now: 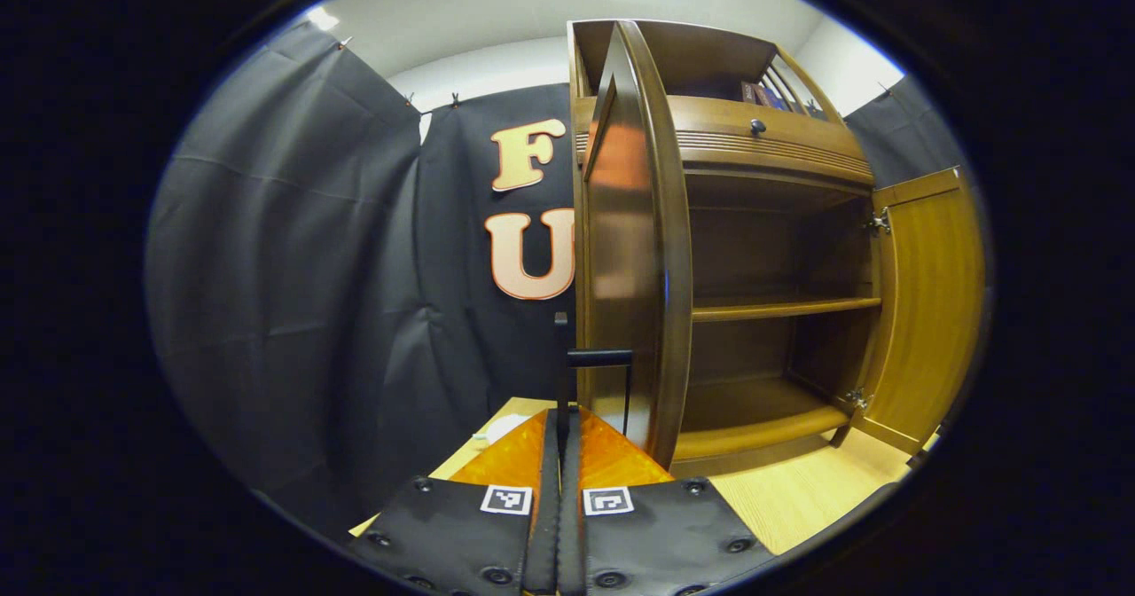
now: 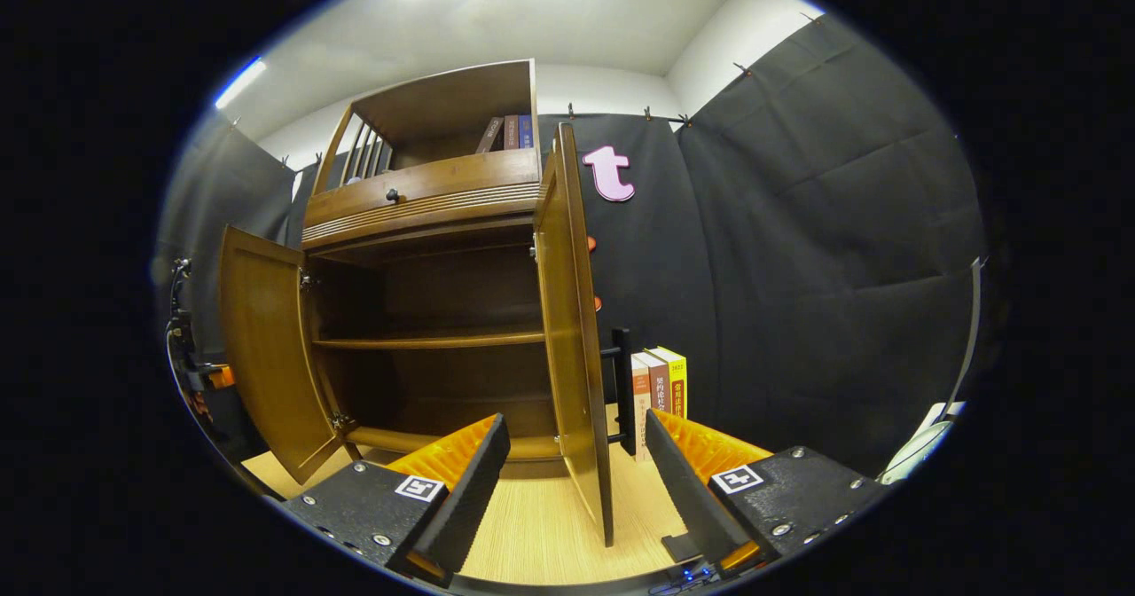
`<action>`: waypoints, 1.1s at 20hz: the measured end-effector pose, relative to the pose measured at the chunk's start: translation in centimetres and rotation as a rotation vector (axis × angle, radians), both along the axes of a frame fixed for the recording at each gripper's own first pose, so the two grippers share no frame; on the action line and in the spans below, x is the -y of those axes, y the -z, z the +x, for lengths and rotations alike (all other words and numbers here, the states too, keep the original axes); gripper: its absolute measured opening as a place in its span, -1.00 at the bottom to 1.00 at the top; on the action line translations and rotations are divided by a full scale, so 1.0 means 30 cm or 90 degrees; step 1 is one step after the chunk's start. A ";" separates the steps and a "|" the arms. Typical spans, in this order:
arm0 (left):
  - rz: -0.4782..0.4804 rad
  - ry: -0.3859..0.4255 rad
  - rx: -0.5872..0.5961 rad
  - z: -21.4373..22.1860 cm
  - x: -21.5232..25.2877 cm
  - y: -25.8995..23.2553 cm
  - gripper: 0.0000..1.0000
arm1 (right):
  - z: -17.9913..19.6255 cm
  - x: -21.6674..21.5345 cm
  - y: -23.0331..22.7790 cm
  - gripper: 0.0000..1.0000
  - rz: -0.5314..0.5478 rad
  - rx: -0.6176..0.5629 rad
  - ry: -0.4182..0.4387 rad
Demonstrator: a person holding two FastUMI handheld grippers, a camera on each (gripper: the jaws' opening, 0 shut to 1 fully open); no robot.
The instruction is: Open the right door of the double-door shoe cabinet with the right hand, and open the left door with the left hand.
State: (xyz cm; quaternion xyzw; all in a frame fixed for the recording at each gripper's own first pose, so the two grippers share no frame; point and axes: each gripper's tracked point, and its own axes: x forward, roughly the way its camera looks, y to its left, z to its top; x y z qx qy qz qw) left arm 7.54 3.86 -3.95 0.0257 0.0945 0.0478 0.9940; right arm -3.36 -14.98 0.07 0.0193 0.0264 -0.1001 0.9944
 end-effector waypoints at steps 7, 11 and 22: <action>-0.040 0.095 0.033 0.014 -0.126 -0.003 -0.86 | 0.008 -0.085 0.031 0.88 -0.003 -0.014 -0.004; -0.027 0.149 0.033 0.032 -0.196 0.006 -0.85 | 0.010 -0.114 0.038 0.88 0.006 -0.014 0.011; -0.010 0.237 0.007 0.030 -0.272 0.046 -0.77 | 0.016 -0.219 0.052 1.00 0.019 -0.013 0.016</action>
